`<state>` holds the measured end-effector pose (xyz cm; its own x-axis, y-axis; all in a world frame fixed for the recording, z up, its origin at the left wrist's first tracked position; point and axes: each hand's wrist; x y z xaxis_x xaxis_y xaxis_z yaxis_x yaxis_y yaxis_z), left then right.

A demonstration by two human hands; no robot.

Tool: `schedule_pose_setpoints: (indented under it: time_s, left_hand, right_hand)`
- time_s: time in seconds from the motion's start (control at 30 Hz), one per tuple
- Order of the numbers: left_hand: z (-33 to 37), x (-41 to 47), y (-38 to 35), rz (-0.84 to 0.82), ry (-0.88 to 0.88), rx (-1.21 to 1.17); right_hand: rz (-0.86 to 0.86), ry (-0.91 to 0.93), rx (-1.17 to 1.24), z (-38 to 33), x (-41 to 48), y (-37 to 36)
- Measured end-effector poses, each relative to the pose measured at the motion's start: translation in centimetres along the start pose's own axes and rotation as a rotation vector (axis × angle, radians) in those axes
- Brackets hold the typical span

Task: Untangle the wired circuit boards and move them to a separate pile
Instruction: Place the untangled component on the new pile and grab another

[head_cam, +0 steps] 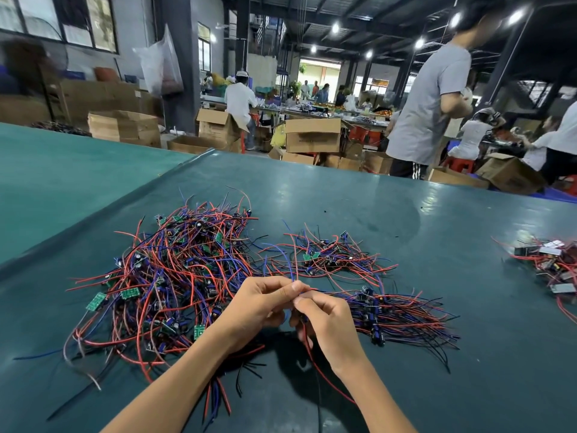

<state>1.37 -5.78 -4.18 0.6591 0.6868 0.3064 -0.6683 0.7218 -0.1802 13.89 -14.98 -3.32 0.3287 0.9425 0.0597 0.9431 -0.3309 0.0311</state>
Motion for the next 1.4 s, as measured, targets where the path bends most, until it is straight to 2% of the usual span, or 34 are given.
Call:
schedule_pose_setpoints:
  time_s: [0.1,0.2,0.3,0.47,0.73,1.03,1.4]
  left_hand:
    - [0.1,0.0,-0.1,-0.037,-0.013,-0.016]
    - [0.2,0.0,-0.1,-0.009,0.010,-0.021]
    - [0.2,0.1,-0.1,0.068,0.035,0.015]
    - [0.4,0.5,0.1,0.263,-0.004,0.066]
    - [0.2,1.1,1.4,0.403,-0.021,0.036]
    - [0.7,1.2,2.0,0.314,0.110,-0.074]
    - [0.8,1.3,2.4,0.409,0.063,-0.248]
  right_hand:
    - [0.002,-0.047,0.016,0.1,0.1,0.1]
    - [0.019,0.005,-0.088,0.3,-0.1,0.2]
    - [0.069,0.089,-0.221,0.5,-0.2,0.4]
    - [0.062,0.101,-0.197,0.0,-0.4,-0.3]
    - [-0.035,0.114,-0.144,-0.1,-1.0,-0.6]
    - [-0.077,0.156,-0.147,0.1,-1.2,0.0]
    - [-0.128,0.187,-0.129,-0.1,-1.3,0.6]
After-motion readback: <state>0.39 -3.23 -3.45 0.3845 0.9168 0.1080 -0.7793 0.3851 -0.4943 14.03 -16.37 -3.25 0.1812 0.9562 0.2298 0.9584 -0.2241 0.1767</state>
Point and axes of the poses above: each hand's wrist, its own x-axis towards the middle knuckle, its own y-axis out of the back of the hand, z = x × y, and after that the axes turned 8 degrees about -y, right-handed
